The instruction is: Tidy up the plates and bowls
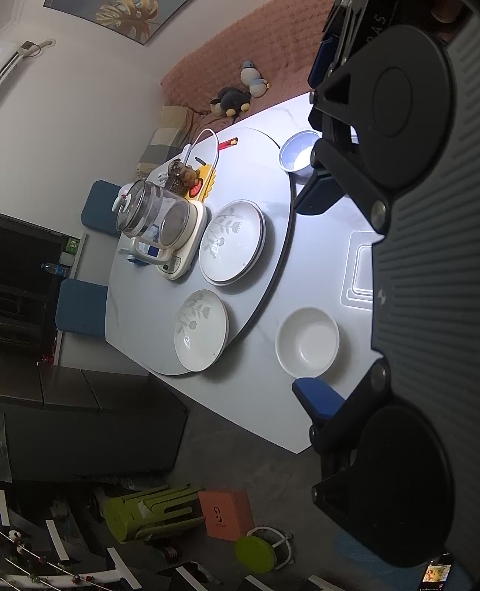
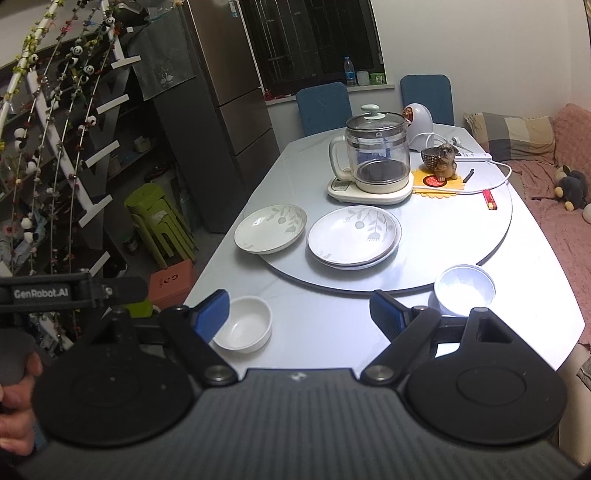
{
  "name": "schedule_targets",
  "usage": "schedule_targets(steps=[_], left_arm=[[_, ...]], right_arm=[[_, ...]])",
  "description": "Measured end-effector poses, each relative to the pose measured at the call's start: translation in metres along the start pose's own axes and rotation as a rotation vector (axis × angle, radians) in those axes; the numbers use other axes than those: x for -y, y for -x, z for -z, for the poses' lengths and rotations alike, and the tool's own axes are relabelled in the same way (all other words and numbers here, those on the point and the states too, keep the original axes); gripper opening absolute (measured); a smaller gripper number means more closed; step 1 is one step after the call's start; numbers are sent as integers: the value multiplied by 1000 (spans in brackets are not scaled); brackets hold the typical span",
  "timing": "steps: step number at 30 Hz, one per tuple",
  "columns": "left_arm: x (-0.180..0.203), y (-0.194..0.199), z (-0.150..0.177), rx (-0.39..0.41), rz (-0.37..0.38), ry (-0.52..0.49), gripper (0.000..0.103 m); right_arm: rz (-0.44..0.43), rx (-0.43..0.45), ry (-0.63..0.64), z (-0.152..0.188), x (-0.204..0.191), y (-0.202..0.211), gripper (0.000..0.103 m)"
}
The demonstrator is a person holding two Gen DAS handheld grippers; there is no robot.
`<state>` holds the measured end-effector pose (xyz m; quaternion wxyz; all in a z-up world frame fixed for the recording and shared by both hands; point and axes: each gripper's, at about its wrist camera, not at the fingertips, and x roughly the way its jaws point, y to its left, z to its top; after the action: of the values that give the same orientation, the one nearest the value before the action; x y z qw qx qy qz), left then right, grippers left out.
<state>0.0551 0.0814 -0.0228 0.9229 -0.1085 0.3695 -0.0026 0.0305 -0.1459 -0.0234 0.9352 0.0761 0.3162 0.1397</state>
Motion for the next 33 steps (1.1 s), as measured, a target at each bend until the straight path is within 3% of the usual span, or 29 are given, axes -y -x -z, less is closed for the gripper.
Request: schedule_targets(steps=[15, 26, 33], left_arm=[[-45, -36, -45, -27, 62, -11, 97], [-85, -52, -68, -54, 87, -83, 97], [-105, -68, -76, -77, 98, -45, 97]], right_arm=[[16, -15, -9, -22, -34, -40, 84], [35, -26, -72, -23, -65, -63, 84], [36, -45, -93, -25, -75, -77, 84]])
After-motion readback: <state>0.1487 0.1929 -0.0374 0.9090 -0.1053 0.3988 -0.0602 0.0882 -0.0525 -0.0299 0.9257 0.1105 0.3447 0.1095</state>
